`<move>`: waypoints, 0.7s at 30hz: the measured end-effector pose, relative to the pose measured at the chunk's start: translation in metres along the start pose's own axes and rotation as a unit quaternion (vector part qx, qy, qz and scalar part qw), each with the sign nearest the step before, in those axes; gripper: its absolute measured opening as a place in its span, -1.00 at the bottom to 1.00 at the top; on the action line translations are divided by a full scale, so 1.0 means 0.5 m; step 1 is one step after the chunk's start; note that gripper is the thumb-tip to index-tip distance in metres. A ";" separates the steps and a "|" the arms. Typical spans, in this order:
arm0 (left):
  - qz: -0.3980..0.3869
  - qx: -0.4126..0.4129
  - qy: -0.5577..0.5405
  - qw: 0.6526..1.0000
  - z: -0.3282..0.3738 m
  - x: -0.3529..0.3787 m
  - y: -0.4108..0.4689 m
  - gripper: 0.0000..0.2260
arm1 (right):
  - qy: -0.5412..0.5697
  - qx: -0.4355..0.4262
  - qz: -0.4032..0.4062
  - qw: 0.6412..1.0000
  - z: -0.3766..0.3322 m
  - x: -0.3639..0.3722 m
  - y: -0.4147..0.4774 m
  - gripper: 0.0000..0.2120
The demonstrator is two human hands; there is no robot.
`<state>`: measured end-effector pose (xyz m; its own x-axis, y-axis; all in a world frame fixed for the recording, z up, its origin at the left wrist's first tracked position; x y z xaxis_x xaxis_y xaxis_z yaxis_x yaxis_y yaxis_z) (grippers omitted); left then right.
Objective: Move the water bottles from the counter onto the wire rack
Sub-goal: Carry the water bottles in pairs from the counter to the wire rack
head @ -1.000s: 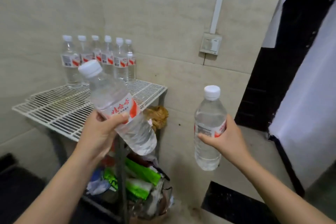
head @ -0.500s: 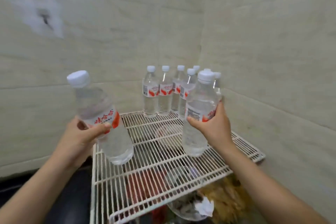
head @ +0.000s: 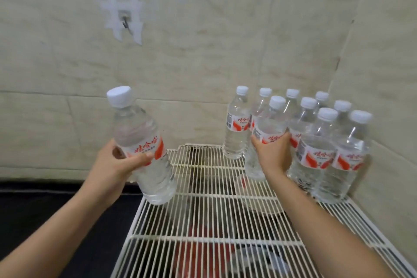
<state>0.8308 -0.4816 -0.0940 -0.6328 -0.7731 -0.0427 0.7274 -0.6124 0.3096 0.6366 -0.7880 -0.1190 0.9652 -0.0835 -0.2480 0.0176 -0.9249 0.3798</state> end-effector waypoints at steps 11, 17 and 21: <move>-0.056 -0.027 -0.015 0.998 -0.012 0.058 0.056 -0.58 | -0.061 0.048 0.010 0.997 0.008 0.024 0.003 -0.28; -0.119 -0.043 -0.002 0.992 -0.050 0.170 0.110 -0.64 | -0.001 0.074 -0.056 0.996 0.033 0.005 -0.065 -0.32; -0.163 -0.046 0.019 0.985 -0.075 0.289 0.162 -0.60 | 0.063 0.059 -0.107 0.991 0.051 -0.030 -0.118 -0.46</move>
<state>0.8082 -0.6488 -0.1107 -0.8272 -0.5379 -0.1624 0.5095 -0.8399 0.1869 0.6144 -0.7414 -0.1603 0.9679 0.1588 -0.1947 0.2013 -0.9538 0.2230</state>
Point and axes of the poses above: each hand's wrist, its own y-axis towards the middle knuckle, its own x-axis out of the palm, z = x × y, the point moved 8 cm from there along y, towards the middle knuckle, and after that the axes turned 7 degrees about y, right-handed, at the moved point
